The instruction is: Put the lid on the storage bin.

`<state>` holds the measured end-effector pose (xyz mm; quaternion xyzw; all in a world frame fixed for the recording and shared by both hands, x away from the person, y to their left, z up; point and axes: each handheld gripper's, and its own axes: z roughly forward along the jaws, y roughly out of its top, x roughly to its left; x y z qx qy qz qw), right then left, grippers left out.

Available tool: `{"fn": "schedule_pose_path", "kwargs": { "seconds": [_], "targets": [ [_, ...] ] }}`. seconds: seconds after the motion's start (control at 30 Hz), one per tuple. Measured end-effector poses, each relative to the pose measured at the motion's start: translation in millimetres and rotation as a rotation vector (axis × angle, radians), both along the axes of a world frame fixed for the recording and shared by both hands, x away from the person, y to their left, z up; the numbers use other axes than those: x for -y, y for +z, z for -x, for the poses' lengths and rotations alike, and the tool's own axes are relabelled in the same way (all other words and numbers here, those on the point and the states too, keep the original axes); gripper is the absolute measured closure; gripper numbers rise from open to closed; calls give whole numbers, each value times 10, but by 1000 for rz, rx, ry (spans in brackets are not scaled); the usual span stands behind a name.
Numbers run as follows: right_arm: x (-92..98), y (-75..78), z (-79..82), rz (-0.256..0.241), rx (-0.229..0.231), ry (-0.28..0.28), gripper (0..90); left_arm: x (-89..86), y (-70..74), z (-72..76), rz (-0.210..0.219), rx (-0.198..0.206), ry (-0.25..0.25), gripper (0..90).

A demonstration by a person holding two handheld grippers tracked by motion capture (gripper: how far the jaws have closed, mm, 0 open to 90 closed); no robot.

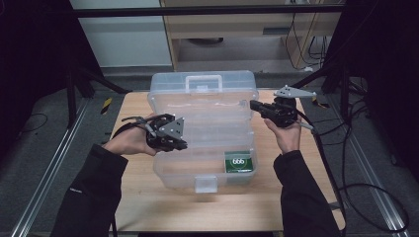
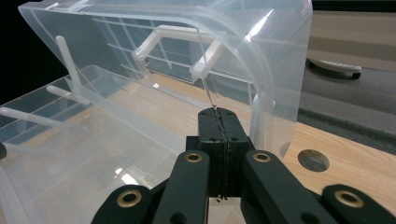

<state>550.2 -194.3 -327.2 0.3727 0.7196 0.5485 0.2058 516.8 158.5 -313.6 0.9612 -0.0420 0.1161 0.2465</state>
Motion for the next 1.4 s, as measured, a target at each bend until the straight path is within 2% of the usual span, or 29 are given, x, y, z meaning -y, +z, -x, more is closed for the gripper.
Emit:
{"fn": "schedule_pose_path", "kwargs": {
  "seconds": [0.27,0.47,0.6,0.83,1.0,1.27,1.37,1.4],
  "targets": [
    [-1,7,16,5,4,2,900,5,-11,14,-5,0,-13,829],
    [-2,11,18,6,4,2,900,35,-41,16,45,-1,-15,742],
    [-3,17,18,2,3,4,900,73,-59,14,76,-19,-21,718],
    [-10,42,28,-2,7,10,900,78,-82,20,107,-34,-5,762],
    [-19,38,37,-1,4,12,900,66,-93,19,112,-45,-2,788],
    [-44,19,63,4,4,26,900,65,-119,28,142,-51,-1,743],
    [-49,17,67,1,1,27,900,73,-147,25,177,-56,5,718],
    [-50,19,66,0,4,27,900,78,-156,22,185,-52,5,681]
  ]
}}
